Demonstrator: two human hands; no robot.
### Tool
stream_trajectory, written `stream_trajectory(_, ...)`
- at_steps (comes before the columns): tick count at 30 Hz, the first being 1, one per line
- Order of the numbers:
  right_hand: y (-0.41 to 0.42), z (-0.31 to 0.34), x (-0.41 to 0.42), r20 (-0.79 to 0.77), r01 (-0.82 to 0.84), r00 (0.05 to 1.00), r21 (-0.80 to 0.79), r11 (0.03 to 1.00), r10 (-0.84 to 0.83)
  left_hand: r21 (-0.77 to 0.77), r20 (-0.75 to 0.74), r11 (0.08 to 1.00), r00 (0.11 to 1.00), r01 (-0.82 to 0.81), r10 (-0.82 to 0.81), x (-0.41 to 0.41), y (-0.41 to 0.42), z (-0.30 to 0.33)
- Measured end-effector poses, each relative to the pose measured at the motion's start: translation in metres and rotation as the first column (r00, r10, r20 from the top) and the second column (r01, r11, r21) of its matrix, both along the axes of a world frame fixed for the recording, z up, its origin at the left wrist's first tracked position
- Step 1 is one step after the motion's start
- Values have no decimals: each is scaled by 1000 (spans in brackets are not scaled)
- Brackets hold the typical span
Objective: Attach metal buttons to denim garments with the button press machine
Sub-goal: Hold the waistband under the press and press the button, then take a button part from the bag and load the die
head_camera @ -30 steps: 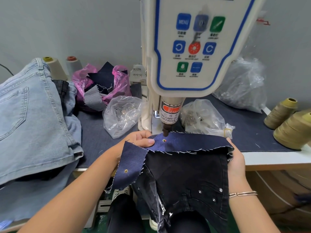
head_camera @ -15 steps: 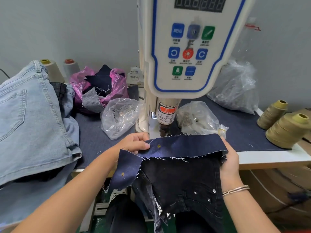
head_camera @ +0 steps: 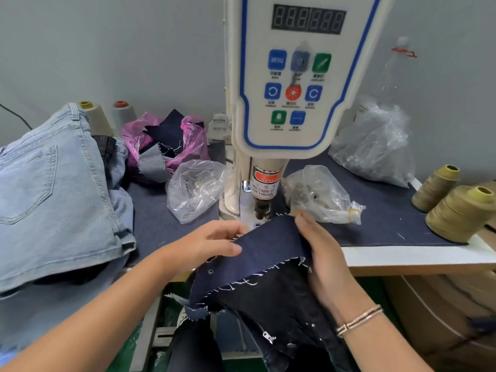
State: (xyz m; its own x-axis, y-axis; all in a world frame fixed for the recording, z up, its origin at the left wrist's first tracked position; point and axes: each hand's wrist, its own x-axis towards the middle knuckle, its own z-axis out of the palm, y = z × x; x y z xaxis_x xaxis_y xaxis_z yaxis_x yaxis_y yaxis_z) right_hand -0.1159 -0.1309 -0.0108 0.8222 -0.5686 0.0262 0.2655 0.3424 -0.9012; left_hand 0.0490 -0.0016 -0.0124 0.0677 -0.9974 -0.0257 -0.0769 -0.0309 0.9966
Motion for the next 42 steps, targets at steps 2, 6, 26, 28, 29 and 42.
stream_trajectory(2, -1, -5, 3, -32, 3, 999, -8, 1000, -4, -48, 69, 996, 994, -80, 83, -7, -2, -1)
stream_trajectory(6, -6, -9, 1, -95, -23, 995, -102, 995, 13, -26, 120, 997, 990, -74, 77, -7, 1, -4)
stream_trajectory(26, -49, 3, -2, -203, 15, 967, -552, 834, -151, 192, 287, 975, 956, -116, 57, 23, -2, 0)
stream_trajectory(28, -70, 12, -4, -124, 224, 913, -643, 732, -388, 212, 271, 970, 961, -120, 60, 27, -3, -5)
stream_trajectory(29, -84, 16, -4, -124, 279, 840, -737, 616, -528, 226, 248, 967, 967, -118, 60, 29, -2, -8)
stream_trajectory(42, -146, -8, 54, -304, -710, 448, -693, -128, -841, 245, 188, 958, 977, -150, 105, 37, 1, -29)
